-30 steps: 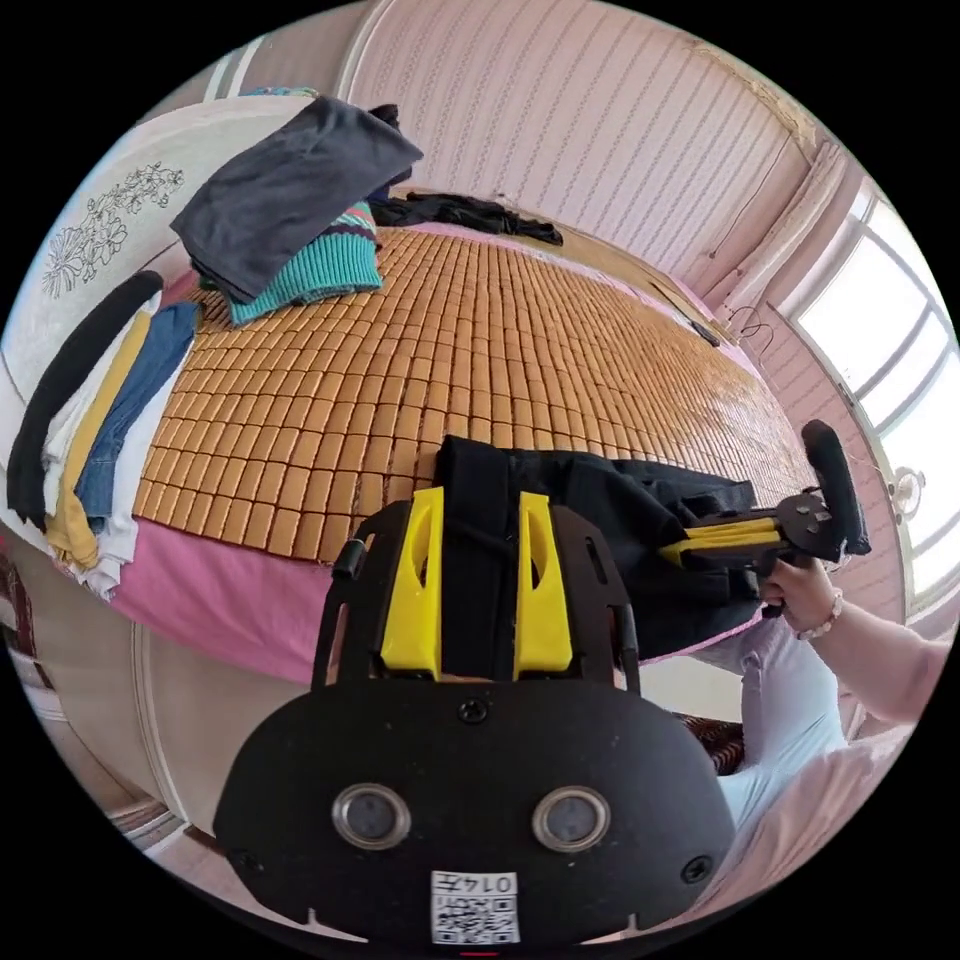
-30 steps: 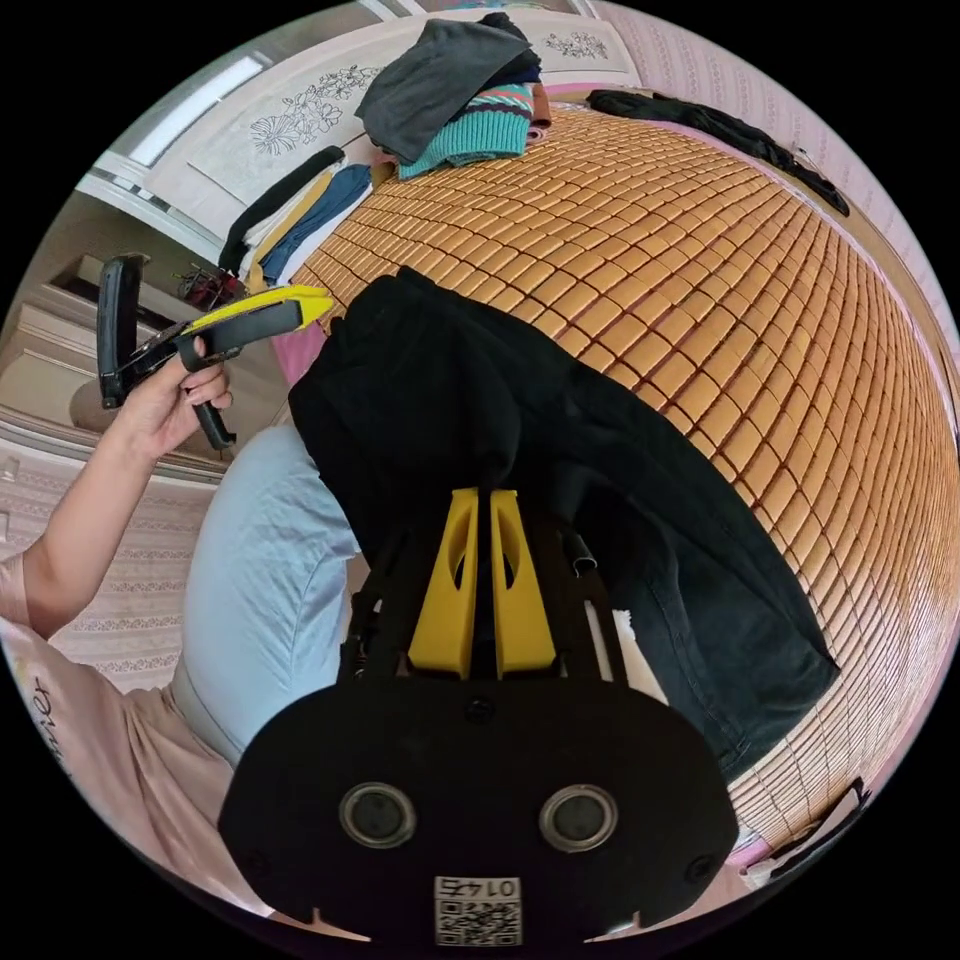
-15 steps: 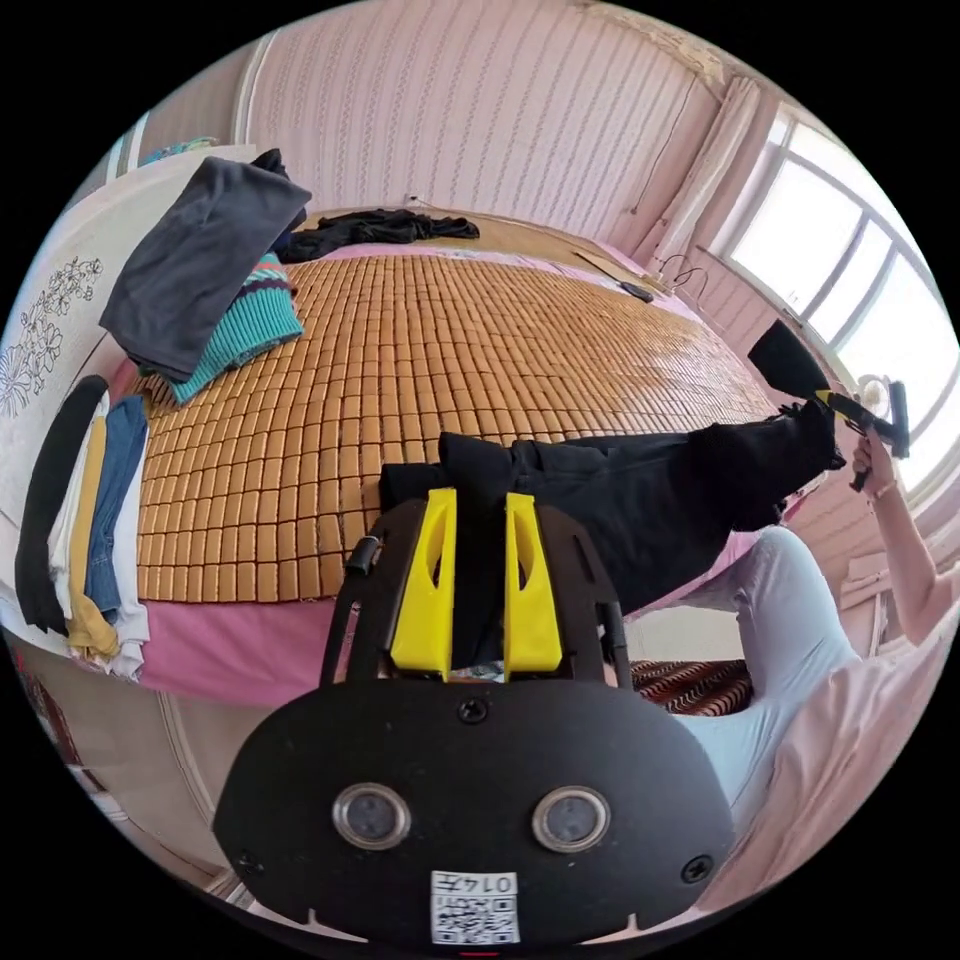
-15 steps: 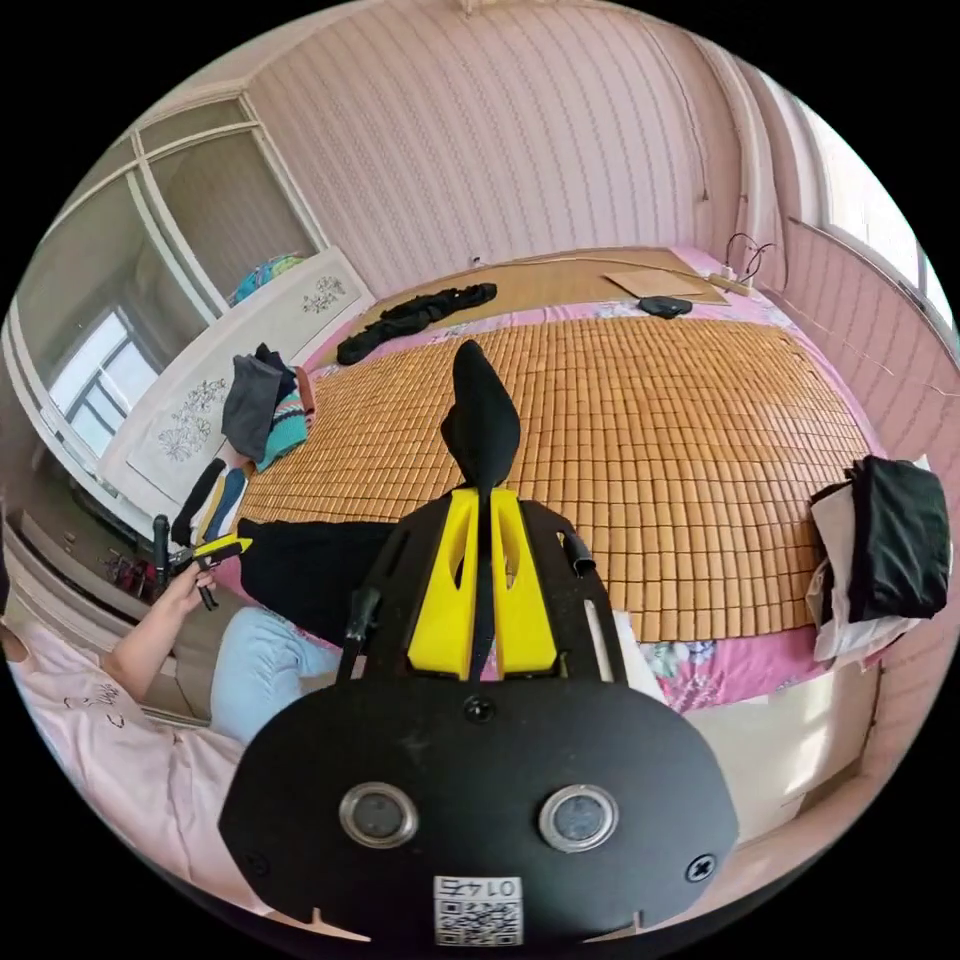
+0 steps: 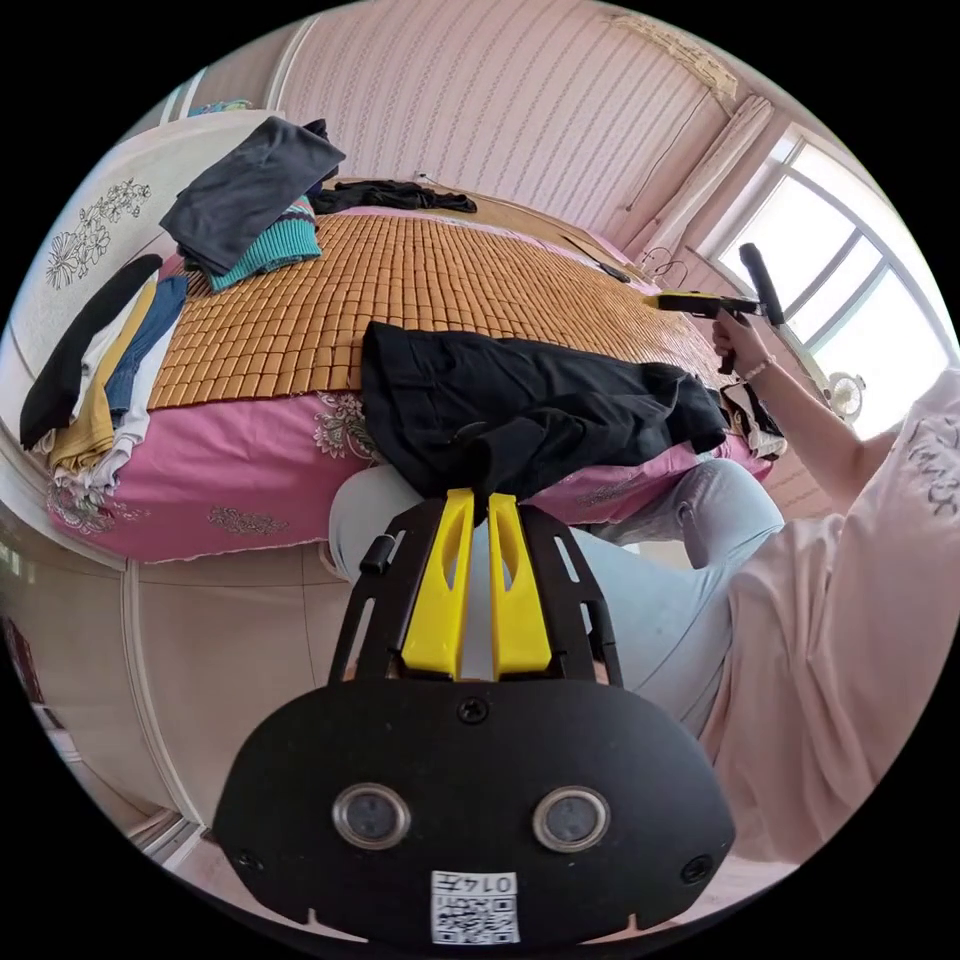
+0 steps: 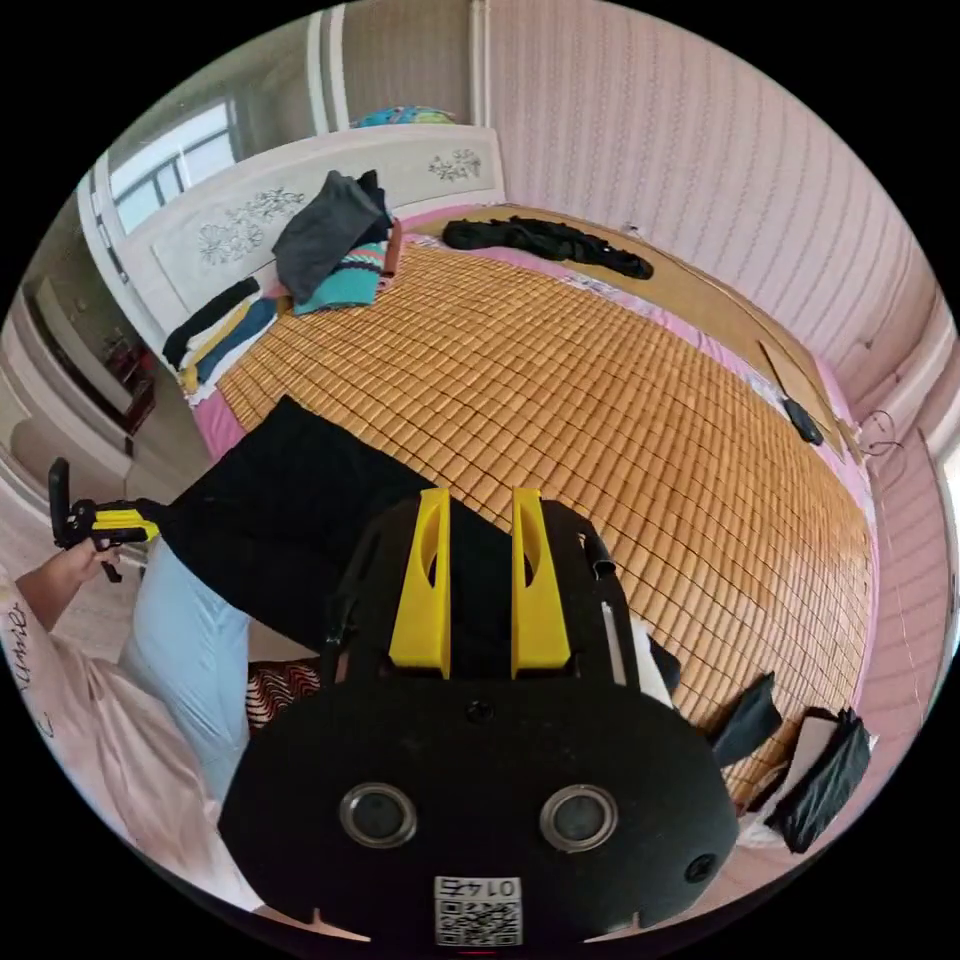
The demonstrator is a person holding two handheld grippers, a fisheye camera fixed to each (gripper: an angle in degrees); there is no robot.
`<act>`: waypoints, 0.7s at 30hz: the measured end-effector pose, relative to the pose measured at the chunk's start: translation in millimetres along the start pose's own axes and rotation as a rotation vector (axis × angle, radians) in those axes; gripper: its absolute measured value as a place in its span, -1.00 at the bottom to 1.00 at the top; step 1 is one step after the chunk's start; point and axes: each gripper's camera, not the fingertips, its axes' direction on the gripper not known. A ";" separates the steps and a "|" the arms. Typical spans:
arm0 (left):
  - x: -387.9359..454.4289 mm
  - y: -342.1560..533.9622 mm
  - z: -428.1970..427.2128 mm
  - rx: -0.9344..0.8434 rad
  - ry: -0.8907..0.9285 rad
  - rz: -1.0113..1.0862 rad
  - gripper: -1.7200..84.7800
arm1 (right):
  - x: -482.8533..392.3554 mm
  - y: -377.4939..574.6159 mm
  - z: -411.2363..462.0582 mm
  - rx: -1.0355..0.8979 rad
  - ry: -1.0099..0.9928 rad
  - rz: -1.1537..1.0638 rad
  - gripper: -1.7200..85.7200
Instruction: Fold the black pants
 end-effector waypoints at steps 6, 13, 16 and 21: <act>4.0 17.2 -20.5 0.041 0.022 -0.042 -0.96 | -66.5 -53.0 123.4 -0.308 -0.130 -0.098 -0.71; 15.9 19.0 -58.8 0.171 0.119 -0.001 -0.96 | -87.3 3.4 82.8 -0.180 -0.052 -0.154 -0.96; 40.9 3.1 -87.2 0.256 0.183 0.099 -0.97 | -62.5 28.4 19.2 -0.050 -0.067 -0.056 -0.97; 94.6 -46.9 -134.6 0.546 0.415 0.228 -0.98 | -21.9 80.1 -179.9 0.399 0.206 0.074 -0.97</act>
